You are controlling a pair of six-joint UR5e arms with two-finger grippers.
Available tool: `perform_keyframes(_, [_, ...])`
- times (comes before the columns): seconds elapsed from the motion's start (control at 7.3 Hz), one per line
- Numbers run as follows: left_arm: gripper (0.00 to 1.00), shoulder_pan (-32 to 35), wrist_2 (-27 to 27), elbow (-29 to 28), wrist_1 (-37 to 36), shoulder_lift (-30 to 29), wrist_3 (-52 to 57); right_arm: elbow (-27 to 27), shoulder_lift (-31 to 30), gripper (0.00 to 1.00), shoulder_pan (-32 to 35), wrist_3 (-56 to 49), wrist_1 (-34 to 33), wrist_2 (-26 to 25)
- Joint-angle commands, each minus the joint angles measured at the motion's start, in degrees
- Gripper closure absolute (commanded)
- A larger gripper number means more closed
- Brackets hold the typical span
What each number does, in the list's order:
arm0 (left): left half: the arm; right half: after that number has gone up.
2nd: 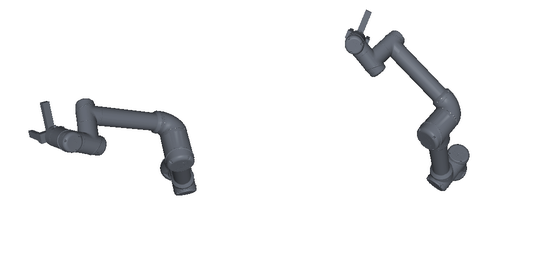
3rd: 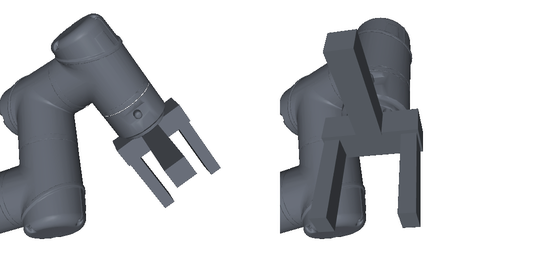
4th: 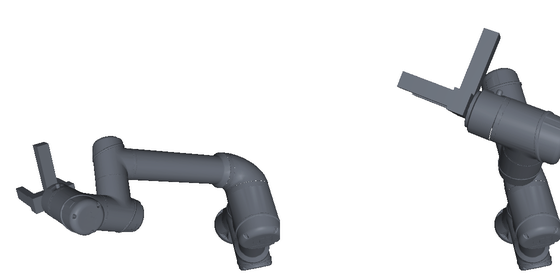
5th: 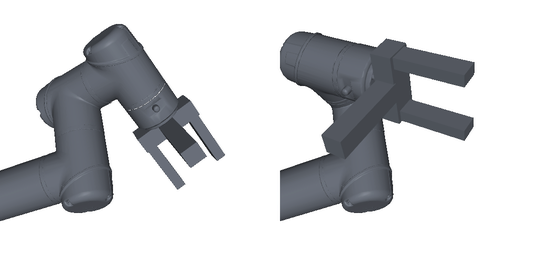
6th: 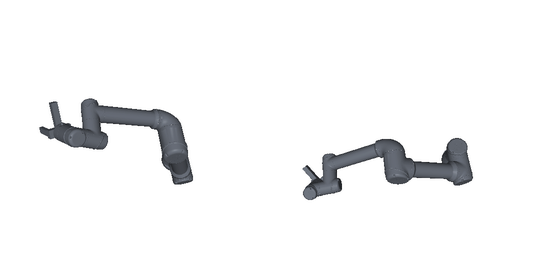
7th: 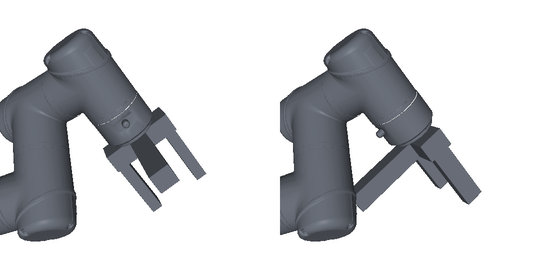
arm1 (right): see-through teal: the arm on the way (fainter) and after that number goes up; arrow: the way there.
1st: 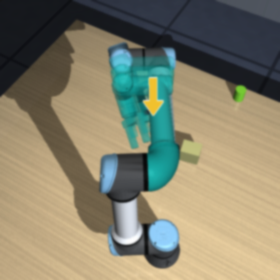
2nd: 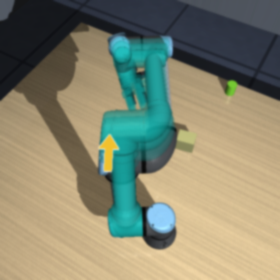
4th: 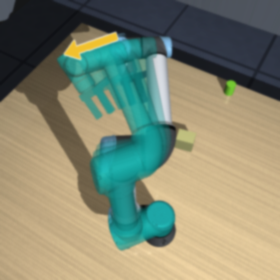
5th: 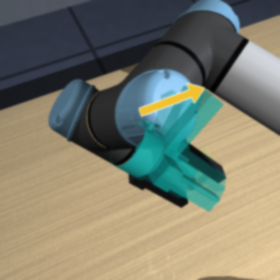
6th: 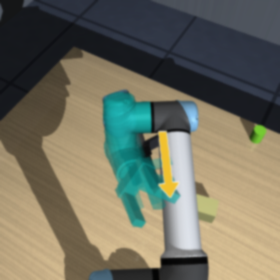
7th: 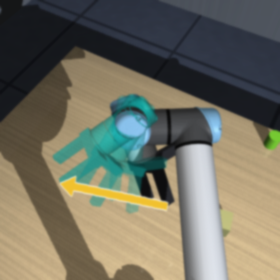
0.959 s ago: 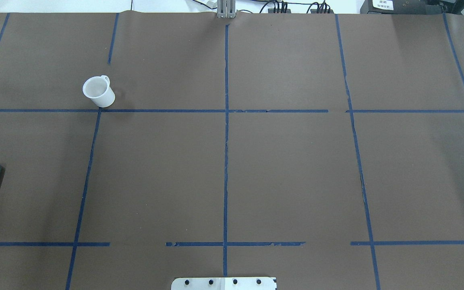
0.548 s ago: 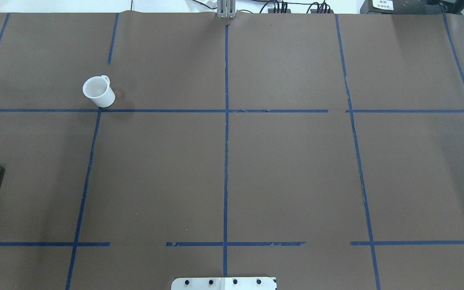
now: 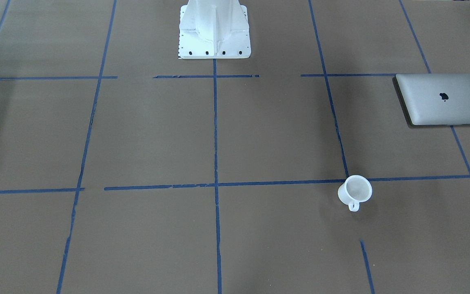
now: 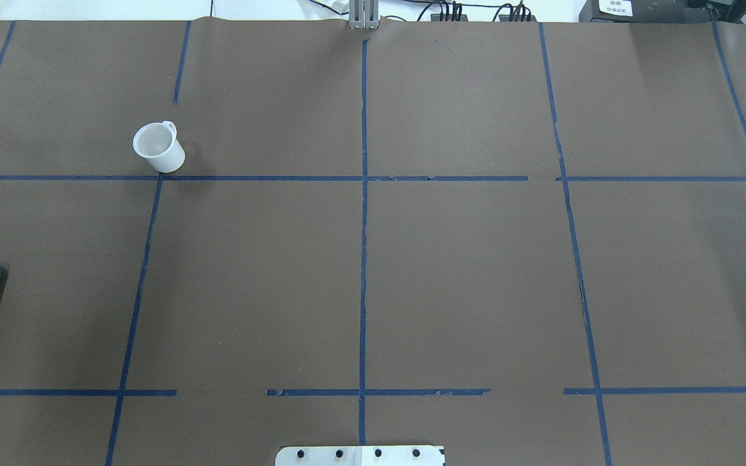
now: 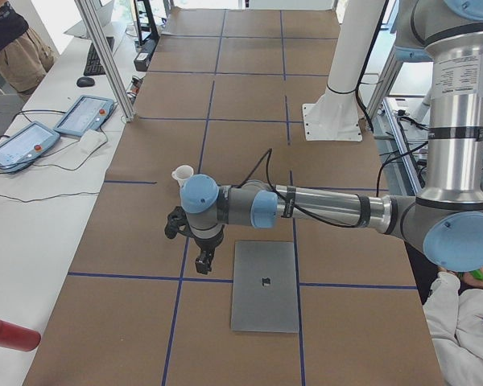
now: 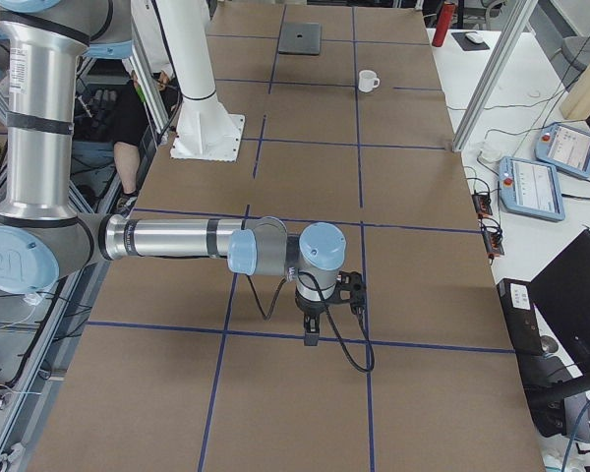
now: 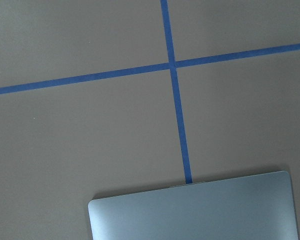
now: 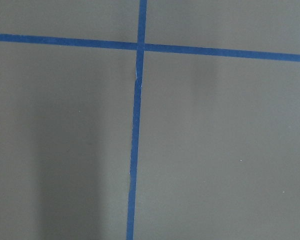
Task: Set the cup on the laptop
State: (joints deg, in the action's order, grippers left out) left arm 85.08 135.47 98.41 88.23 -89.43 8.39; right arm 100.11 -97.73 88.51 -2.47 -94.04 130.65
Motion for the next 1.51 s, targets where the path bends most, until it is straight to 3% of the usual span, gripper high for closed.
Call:
perform_keyframes(0.0, [0.0,-6.04,-0.38,-0.32,-0.51,-8.17,-6.25,0.0,0.0,0.0,0.0,0.01,0.0,0.04])
perform_keyframes(0.55, [0.01,-19.74,-0.47,-12.07,0.1,-29.72,-28.22,0.0,0.0,0.0,0.0,0.01,0.0,-0.04])
perform_keyframes(0.68, [0.01,-20.3,-0.47,-15.67,3.41,-32.89,-33.39,0.0,0.0,0.0,0.0,0.01,0.0,-0.05])
perform_keyframes(0.96, [0.02,-22.92,-6.5,-25.93,19.19,-35.37,-45.52,0.0,0.0,0.0,0.0,0.01,0.0,0.04])
perform_keyframes(1.1, [0.02,-24.42,-6.88,-30.51,22.74,-37.38,-48.79,0.0,0.0,0.0,0.0,0.01,0.0,0.04])
perform_keyframes(1.37, [0.02,-27.32,-8.28,-35.03,23.04,-40.12,-49.88,0.0,0.0,0.0,0.0,-0.08,0.0,0.04])
